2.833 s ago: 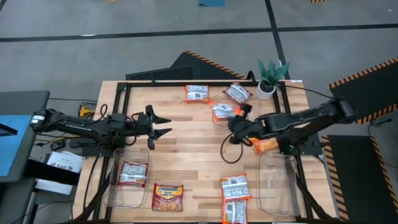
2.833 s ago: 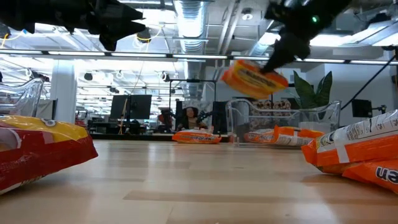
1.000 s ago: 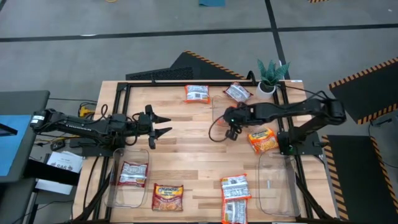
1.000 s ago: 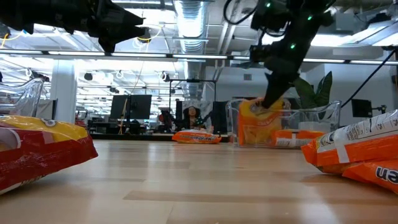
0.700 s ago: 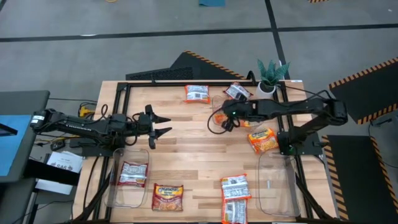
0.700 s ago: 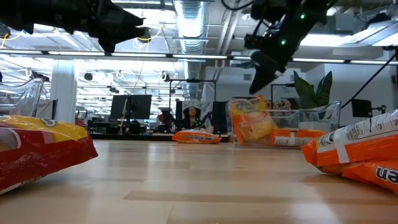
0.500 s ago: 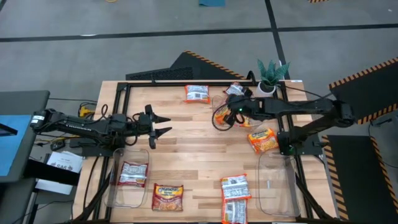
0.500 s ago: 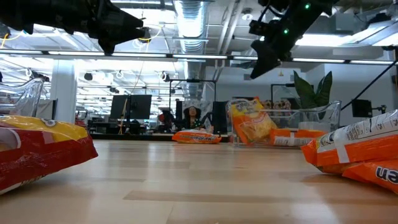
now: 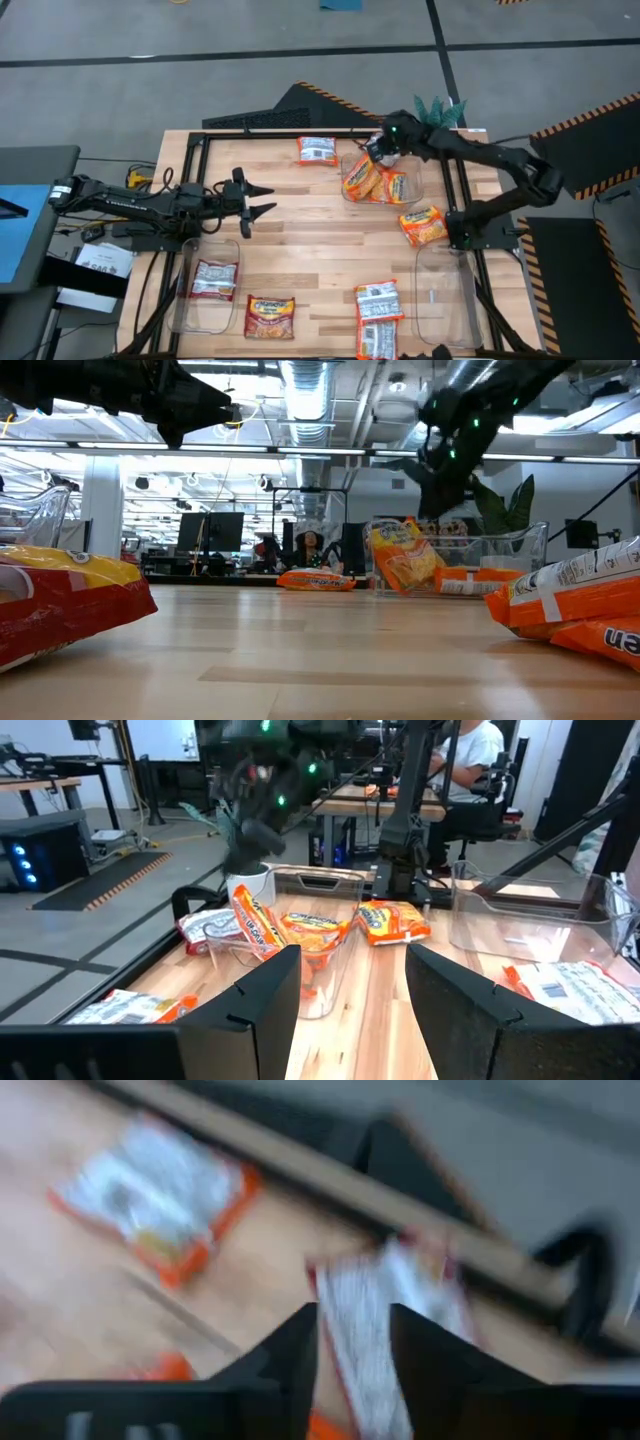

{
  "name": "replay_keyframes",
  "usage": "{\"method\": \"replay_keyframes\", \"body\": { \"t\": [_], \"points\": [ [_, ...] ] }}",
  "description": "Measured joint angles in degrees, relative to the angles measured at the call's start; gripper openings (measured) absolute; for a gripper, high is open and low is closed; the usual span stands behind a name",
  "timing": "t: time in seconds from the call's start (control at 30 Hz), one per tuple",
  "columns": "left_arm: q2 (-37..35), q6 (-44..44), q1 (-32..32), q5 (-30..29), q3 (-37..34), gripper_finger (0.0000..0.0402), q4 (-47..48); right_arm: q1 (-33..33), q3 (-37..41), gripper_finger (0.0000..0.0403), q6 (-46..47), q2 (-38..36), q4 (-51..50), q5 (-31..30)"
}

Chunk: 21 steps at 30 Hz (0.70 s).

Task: Sort Maruchan noodles
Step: Put the red noodle pack into the bottom left transparent bin

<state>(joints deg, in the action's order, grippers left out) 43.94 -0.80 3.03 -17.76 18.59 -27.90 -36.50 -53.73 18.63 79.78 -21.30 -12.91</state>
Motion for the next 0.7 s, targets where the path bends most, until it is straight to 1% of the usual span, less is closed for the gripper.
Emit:
{"method": "replay_keyframes", "body": {
  "t": [0.07,0.17,0.23,0.3,0.5,0.7],
  "points": [
    [0.00,0.09,0.00,-0.55,0.00,0.0171,0.01,-1.65,0.08,0.0187,2.91,1.98,-0.13,2.44],
    [0.00,-0.31,0.00,-0.59,0.00,0.0171,0.02,-2.69,-0.05,0.0226,7.55,4.88,0.68,2.38],
    [0.00,-0.35,0.00,-0.59,0.00,0.0171,0.02,-3.01,0.04,0.0241,8.65,6.83,0.82,2.37],
    [0.00,-0.37,0.00,-0.59,0.00,0.0171,0.07,-3.31,-0.30,0.0246,9.35,8.20,0.99,1.63],
    [0.00,-0.48,0.00,-0.61,0.00,0.0171,0.17,-3.48,-1.14,0.0248,11.37,11.72,0.98,-4.26],
    [0.00,-0.50,0.00,-0.63,0.00,0.0171,0.25,-3.46,-1.36,0.0248,11.78,14.40,1.04,-6.99]
  ]
}}
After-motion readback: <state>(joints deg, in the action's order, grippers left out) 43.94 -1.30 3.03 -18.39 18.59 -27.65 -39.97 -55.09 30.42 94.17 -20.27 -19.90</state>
